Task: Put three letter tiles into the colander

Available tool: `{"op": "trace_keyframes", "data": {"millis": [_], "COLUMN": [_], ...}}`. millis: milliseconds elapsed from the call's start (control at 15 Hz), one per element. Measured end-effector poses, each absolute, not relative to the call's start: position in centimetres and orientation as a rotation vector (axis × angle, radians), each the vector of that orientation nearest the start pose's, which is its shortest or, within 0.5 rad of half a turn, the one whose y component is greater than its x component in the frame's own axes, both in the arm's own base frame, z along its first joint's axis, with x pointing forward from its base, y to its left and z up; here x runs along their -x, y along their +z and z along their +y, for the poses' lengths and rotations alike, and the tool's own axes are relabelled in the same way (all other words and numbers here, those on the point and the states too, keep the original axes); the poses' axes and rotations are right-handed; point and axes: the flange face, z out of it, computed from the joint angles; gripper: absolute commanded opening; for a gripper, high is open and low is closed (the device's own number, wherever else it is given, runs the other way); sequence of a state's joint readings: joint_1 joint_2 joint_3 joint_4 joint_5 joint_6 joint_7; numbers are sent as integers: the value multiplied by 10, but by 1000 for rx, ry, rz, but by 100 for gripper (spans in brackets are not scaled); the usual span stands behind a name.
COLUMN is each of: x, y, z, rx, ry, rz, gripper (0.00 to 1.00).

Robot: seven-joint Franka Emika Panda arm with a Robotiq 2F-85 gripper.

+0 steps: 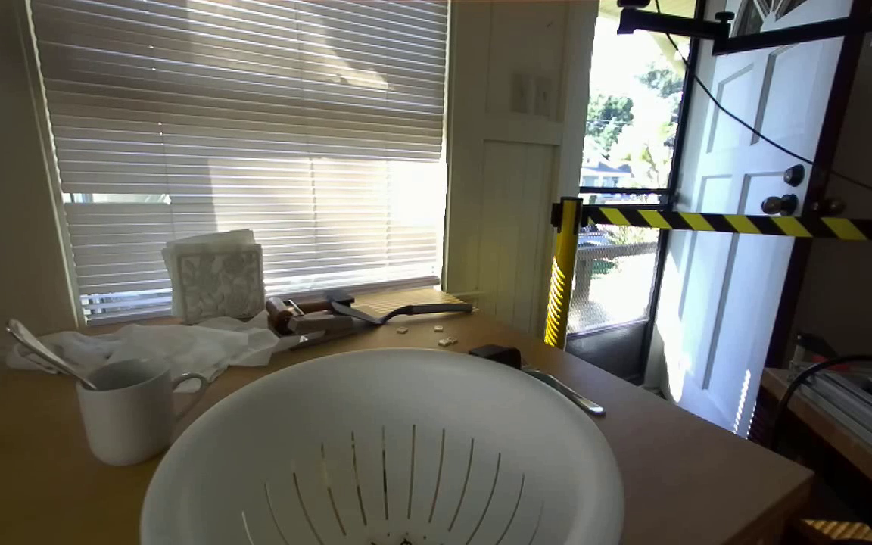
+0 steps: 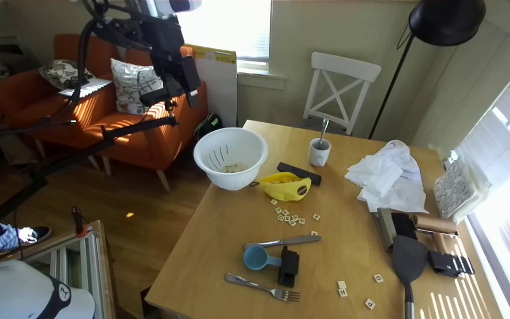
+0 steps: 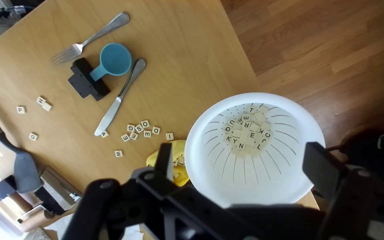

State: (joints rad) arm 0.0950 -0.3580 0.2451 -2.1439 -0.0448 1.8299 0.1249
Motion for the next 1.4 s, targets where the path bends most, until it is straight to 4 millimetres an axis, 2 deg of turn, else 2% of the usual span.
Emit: {"op": "trace_keyframes", "data": {"millis": [133,333,600,733,1133,1200,1400], "x": [-426,-439,-464,-477,-502,-503,-503], "y": [548,537,498,476,397,394,403], "z": [157,133,89,77,66,66,67], "rx": [3240,3232,3187,3167,3144,3145,3140], "ry": [-100,-149,-222,-277,-307,-299,-325], "rz": [-318,-92,250,380,545,546,543], "gripper": [100,100,100,100,100,100,100]}}
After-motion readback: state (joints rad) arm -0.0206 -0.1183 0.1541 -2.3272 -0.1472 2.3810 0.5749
